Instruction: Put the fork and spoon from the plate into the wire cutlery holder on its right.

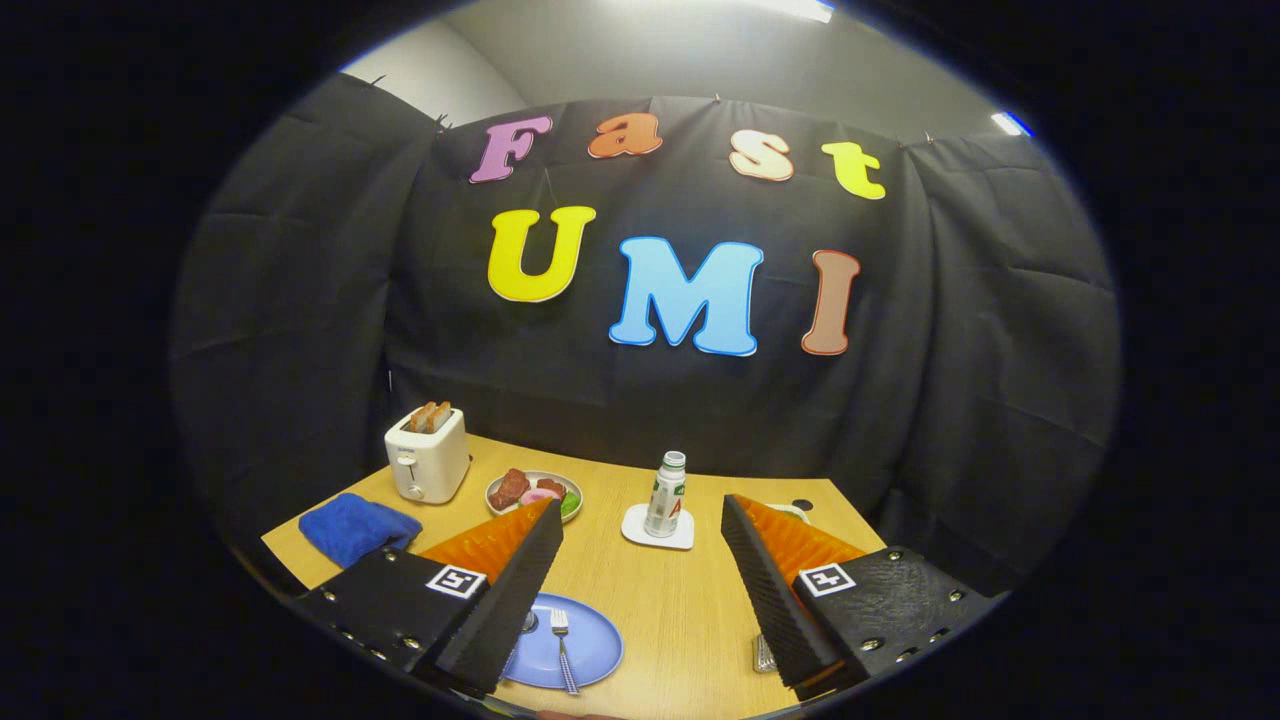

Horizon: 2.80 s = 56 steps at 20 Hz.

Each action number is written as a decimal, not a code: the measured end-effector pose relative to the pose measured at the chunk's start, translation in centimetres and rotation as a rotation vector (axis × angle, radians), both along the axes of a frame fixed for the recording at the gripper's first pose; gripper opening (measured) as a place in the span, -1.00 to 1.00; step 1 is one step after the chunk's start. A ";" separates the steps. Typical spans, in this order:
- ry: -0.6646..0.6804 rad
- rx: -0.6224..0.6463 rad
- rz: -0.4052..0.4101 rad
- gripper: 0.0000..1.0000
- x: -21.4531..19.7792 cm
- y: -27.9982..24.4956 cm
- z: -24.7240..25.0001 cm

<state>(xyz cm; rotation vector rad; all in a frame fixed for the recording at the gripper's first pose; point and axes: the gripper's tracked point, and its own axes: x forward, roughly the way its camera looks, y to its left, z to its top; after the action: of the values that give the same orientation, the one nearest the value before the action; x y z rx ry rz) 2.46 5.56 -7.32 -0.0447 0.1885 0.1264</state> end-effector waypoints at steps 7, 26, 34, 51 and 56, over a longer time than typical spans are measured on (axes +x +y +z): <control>0.133 -0.038 0.080 0.95 0.2 2.5 -3.9; 0.615 -0.313 0.302 0.96 -1.7 6.8 -20.2; 0.766 -0.355 0.314 0.77 -1.8 6.8 -25.0; 1.027 -0.365 0.273 -0.32 -1.5 6.9 -30.6; 1.104 -0.344 0.236 -0.90 -1.4 6.4 -30.9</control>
<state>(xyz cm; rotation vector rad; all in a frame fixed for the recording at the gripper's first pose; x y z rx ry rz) 1.08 11.95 -38.22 -0.3420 1.3102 0.3465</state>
